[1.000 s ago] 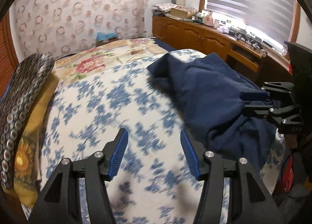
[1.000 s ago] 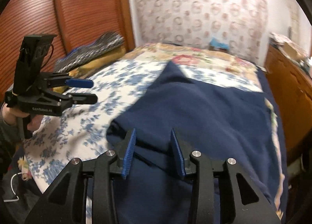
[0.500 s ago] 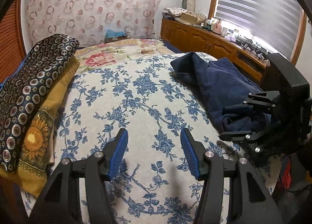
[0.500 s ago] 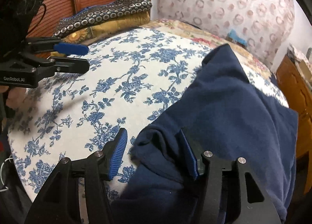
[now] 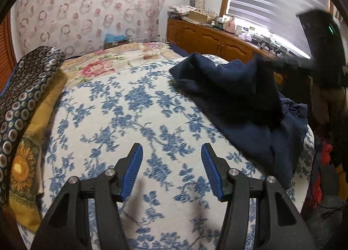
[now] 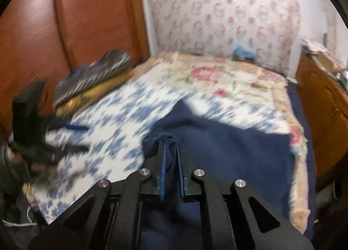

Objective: Fold small clothes
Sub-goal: 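Carry the folded shirt with the right tool and lay it on the bed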

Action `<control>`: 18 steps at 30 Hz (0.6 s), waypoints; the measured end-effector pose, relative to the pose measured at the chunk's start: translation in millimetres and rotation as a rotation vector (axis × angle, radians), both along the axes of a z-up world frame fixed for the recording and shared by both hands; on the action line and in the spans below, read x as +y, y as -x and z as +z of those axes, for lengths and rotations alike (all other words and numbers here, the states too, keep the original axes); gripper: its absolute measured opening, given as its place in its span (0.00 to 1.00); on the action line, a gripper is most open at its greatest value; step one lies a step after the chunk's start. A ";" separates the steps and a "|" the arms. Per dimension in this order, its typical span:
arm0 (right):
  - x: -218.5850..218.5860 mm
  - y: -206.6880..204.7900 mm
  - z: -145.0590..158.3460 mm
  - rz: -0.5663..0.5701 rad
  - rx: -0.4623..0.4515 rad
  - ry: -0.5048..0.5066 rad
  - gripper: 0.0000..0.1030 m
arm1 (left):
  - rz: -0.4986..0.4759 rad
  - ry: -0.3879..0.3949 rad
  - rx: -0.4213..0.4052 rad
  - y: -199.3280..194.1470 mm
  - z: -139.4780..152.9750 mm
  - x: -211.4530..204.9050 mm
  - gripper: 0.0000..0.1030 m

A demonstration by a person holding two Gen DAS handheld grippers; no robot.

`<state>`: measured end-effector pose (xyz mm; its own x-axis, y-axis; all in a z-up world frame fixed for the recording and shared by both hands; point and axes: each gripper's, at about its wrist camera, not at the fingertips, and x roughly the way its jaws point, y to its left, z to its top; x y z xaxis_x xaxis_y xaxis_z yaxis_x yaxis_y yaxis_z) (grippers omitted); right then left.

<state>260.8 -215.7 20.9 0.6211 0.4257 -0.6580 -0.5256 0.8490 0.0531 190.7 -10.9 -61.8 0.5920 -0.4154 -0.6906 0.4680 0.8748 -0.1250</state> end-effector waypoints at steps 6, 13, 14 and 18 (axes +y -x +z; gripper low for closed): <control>-52.8 -45.7 22.1 -0.123 -0.060 0.064 0.06 | -0.021 -0.003 0.012 -4.3 -1.4 -15.5 0.54; -102.8 -103.8 0.9 -0.229 -0.017 0.150 0.06 | -0.036 -0.022 0.026 -4.8 -3.7 -30.3 0.54; -107.3 -110.0 -3.8 -0.240 -0.007 0.155 0.06 | -0.038 -0.025 0.029 -4.8 -4.1 -31.8 0.54; -120.3 -133.3 -22.0 -0.287 0.024 0.195 0.07 | -0.044 -0.034 0.039 -4.4 -6.5 -38.2 0.54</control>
